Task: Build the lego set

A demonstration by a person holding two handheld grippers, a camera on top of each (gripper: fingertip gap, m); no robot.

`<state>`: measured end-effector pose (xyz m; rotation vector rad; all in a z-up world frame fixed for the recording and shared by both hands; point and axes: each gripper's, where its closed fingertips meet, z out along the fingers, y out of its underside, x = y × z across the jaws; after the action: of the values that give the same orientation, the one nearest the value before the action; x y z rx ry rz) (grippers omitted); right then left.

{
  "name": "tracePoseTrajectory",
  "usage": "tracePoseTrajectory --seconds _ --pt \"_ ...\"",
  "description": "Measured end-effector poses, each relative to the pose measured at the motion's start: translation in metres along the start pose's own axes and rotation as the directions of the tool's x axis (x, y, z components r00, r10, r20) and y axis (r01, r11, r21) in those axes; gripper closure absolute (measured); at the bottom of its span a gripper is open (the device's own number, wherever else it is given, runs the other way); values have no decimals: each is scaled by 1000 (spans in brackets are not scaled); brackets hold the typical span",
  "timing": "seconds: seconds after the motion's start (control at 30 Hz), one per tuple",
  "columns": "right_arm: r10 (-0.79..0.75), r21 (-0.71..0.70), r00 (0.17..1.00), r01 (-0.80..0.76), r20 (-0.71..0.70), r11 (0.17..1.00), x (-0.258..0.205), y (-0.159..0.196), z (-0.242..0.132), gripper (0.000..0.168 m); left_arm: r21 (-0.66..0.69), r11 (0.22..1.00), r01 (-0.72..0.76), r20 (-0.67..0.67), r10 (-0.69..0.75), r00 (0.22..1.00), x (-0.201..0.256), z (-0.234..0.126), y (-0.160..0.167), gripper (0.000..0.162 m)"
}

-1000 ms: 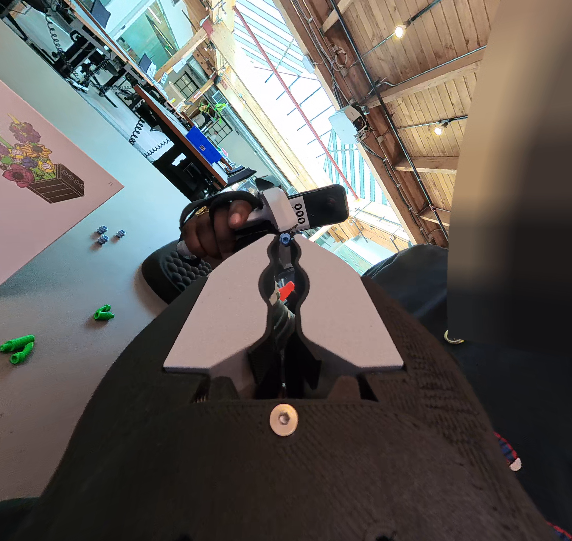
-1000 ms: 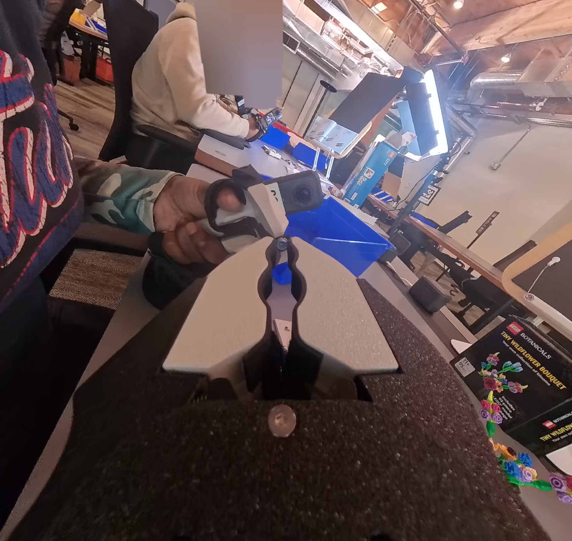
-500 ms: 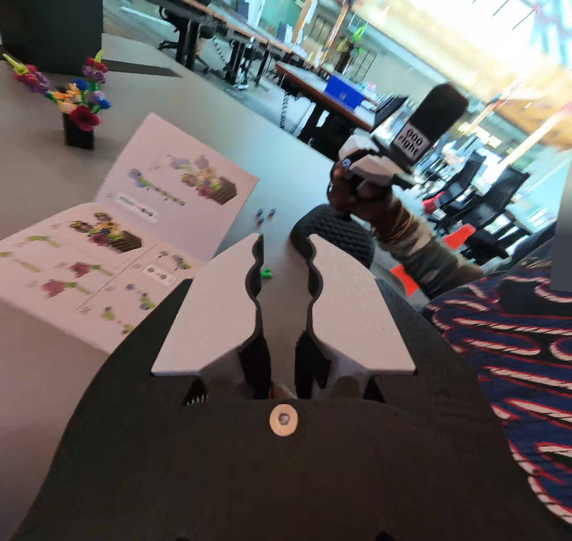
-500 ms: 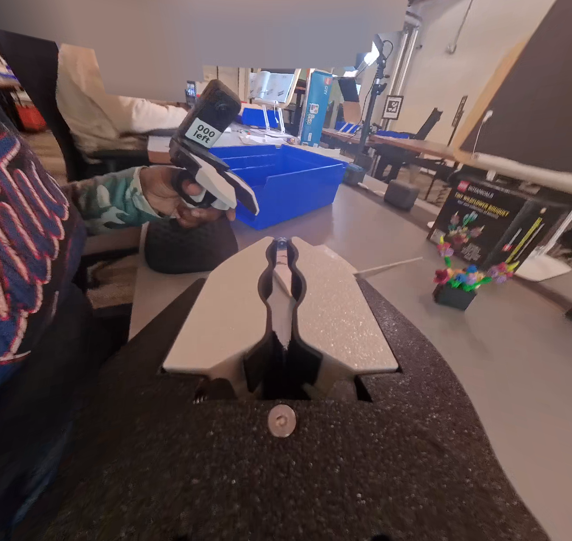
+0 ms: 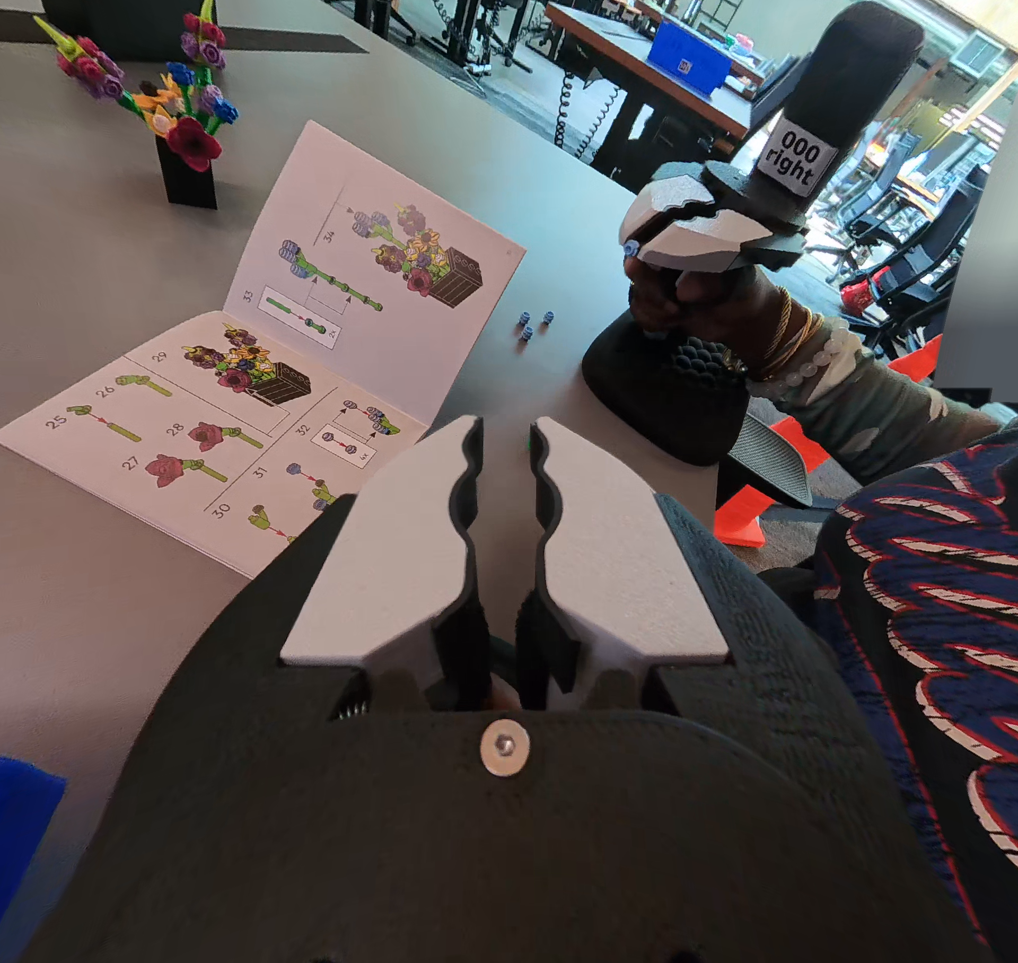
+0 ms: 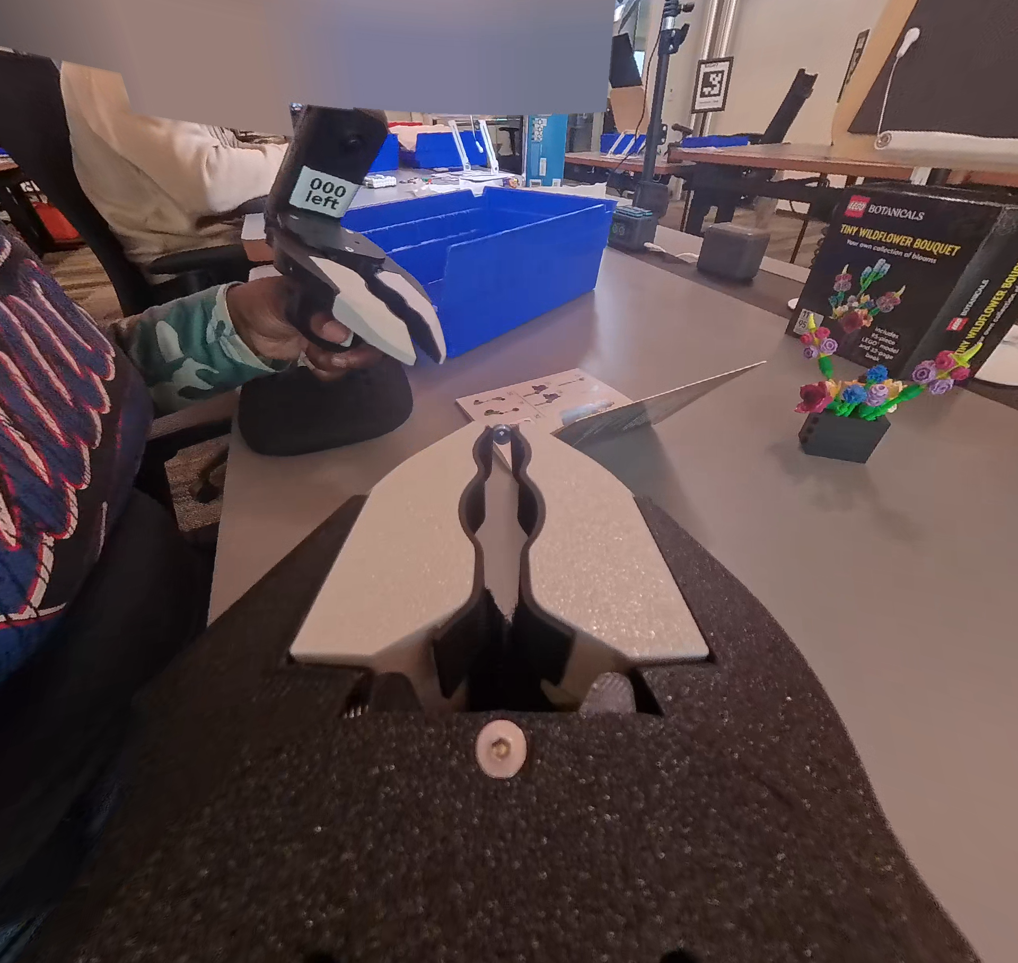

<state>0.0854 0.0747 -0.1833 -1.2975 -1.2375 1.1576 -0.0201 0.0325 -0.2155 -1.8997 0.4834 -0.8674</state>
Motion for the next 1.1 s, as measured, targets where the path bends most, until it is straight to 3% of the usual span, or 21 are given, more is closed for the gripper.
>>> tracePoseTrajectory --seconds 0.37,0.6,1.1 --pt "0 -123 999 6 44 992 -5 19 12 162 56 998 0 7 0 1000 -2 -4 -2 161" --pt "11 -113 999 -6 45 994 -4 19 11 162 -9 1000 -25 57 25 998 -6 3 6 162" --pt "9 -135 999 -2 52 991 -5 23 13 162 2 1000 -3 67 2 998 -9 2 5 162"
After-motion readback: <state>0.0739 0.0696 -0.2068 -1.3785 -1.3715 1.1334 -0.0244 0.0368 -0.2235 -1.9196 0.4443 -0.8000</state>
